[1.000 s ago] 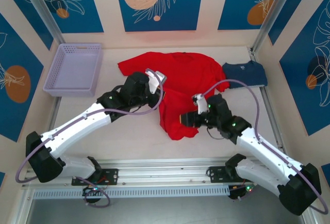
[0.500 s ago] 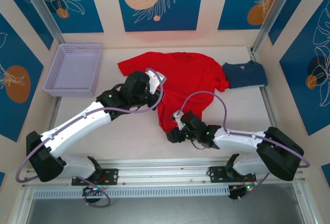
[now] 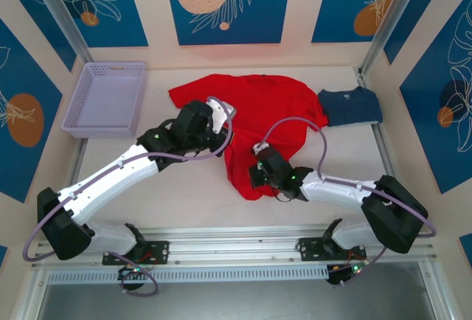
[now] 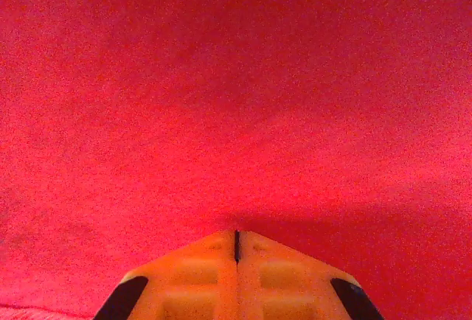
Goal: Fold the inside-out t-shirt
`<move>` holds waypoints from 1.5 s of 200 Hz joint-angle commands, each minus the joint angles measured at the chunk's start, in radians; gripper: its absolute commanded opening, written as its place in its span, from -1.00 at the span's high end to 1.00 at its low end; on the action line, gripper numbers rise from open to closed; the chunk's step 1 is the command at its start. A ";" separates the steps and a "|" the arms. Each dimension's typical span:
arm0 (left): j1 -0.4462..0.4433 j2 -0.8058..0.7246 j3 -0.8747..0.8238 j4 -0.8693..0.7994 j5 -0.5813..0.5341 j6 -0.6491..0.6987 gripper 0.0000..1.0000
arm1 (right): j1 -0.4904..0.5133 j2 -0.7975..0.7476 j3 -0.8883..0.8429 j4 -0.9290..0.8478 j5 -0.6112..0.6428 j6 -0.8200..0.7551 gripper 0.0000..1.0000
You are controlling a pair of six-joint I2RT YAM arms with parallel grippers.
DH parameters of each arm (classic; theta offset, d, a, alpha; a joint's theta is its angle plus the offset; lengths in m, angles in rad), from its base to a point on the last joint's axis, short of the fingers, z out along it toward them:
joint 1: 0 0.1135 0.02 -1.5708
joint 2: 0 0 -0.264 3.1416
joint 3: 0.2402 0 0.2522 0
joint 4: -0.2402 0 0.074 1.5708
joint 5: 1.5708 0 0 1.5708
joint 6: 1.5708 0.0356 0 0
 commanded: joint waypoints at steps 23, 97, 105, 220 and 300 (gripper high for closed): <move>0.015 -0.025 -0.013 0.014 0.025 -0.020 1.00 | 0.044 -0.139 -0.132 0.179 -0.205 -0.119 0.12; 0.017 -0.029 -0.023 0.017 0.031 -0.021 1.00 | 0.058 -0.014 -0.072 0.267 -0.233 -0.165 -0.41; 0.015 -0.029 -0.023 0.016 0.032 -0.021 1.00 | 0.060 0.001 -0.069 0.275 -0.226 -0.165 -0.47; 0.020 -0.034 -0.031 0.009 0.017 -0.013 1.00 | 0.041 0.006 -0.031 0.147 0.021 -0.137 0.52; -0.022 0.092 -0.050 0.105 0.257 0.025 1.00 | -0.285 -0.241 0.124 -0.434 0.308 0.125 0.95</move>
